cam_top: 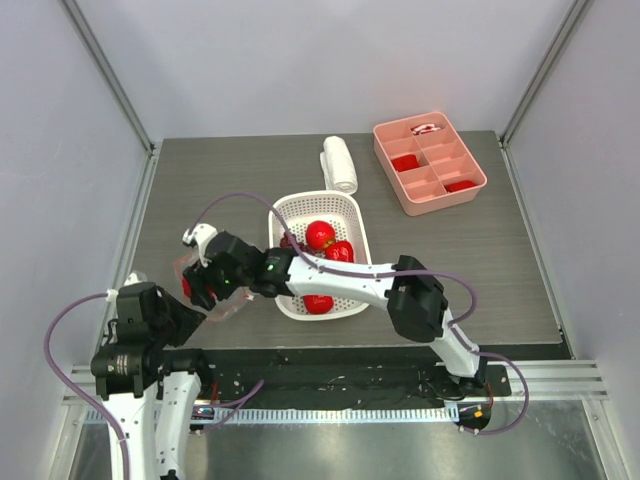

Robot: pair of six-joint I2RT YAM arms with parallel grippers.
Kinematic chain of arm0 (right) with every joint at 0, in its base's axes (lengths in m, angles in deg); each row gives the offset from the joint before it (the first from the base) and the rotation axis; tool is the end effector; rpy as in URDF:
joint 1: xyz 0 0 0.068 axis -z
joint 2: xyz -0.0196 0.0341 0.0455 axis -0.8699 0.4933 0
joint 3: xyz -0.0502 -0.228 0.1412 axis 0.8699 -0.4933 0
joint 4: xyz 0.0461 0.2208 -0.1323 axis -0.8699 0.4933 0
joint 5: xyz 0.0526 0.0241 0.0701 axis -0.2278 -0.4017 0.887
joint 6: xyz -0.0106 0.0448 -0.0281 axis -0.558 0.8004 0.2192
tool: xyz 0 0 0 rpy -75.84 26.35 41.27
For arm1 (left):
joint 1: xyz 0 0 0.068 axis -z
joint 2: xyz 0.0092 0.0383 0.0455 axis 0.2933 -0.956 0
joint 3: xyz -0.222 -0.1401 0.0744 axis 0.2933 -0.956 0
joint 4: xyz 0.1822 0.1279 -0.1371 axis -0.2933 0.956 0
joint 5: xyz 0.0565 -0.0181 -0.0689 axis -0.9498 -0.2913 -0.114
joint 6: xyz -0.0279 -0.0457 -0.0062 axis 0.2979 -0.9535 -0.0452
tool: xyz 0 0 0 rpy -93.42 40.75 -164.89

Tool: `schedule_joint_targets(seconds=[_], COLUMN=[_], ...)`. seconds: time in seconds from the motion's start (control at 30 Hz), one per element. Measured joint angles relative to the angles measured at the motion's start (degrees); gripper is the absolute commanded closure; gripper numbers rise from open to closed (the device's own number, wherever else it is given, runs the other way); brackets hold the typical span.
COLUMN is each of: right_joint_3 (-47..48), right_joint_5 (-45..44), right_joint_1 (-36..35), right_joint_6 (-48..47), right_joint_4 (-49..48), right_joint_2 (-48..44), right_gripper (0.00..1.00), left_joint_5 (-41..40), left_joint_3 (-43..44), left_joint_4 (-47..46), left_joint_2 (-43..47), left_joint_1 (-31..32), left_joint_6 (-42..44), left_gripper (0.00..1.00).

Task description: Open the zip-top bag and remove the fake food

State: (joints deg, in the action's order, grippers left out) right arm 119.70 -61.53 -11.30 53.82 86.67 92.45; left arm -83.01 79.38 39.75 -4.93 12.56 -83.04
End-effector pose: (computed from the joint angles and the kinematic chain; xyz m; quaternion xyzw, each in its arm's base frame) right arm 0.1613 0.4893 0.2532 -0.4126 0.7708 0.3356 0.3507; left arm 0.0351 0.0001 0.2943 -0.4073 0.8420 -0.1659 0.3125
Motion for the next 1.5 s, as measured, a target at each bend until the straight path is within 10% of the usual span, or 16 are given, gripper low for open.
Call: schedule_joint_targets(seconds=[0.63,0.83,1.1,1.5], right_joint_3=[4.0,-2.0,-1.7,2.1], right_joint_5=[39.7,54.9,63.2,41.8], right_joint_1=[9.9,11.0,11.9,19.7], right_joint_6=[24.7,33.3,72.2,31.6], right_joint_4=[4.4,-14.9,-65.5,-5.4], right_joint_2=[-2.1,-5.2,-2.1,-13.4], right_gripper=[0.99,0.98,0.99,0.98], left_joint_5=[-1.8,-2.2,-1.3,-2.8], left_joint_3=[0.0,3.4,4.8,6.1], left_joint_4=[-4.5,-4.3,-7.3,-8.9], left_joint_2=[-4.7,-7.5,-10.4,-16.9], left_joint_1=[0.0,0.0,0.0,-0.1], left_joint_6=[1.7,1.9,-1.0,-3.1], left_gripper=[1.00,1.00,1.00,1.00])
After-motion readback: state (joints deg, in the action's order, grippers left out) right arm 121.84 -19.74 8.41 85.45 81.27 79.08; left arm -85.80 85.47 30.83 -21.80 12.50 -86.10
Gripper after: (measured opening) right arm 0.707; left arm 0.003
